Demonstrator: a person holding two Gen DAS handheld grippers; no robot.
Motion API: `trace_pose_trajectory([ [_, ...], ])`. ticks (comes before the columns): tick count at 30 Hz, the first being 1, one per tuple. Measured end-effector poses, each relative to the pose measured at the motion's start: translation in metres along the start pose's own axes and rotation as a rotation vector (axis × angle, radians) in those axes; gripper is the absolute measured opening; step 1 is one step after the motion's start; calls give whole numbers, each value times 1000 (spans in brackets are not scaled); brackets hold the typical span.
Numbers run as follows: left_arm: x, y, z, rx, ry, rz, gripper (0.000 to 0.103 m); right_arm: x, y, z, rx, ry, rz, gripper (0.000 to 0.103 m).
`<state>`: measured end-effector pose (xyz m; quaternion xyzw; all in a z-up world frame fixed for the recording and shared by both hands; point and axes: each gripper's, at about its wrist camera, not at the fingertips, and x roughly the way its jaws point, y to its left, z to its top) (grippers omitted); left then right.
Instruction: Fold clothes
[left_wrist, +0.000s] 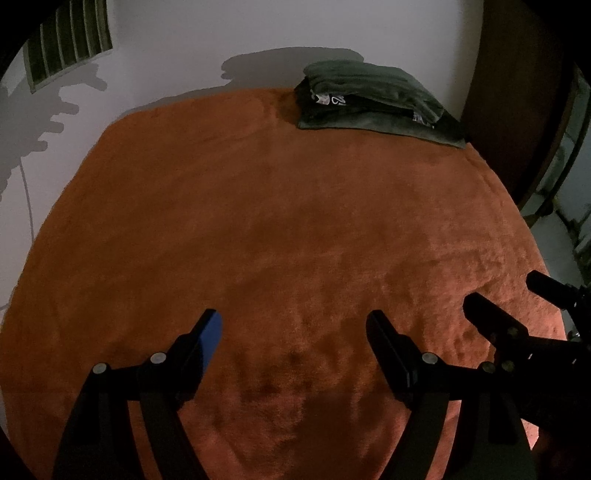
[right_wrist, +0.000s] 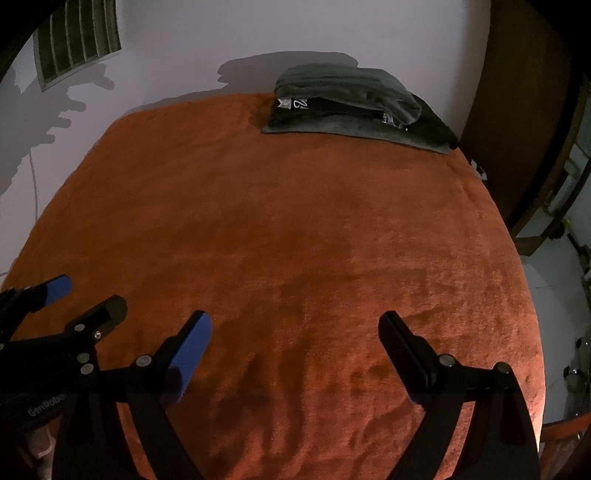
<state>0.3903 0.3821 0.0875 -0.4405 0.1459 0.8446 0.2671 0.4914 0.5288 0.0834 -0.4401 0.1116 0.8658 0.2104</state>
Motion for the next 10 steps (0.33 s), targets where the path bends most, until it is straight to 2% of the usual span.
trace_pose_trajectory([
  [10, -4, 2, -1, -10, -5, 2, 82, -3, 0, -2, 7, -4, 5, 92],
])
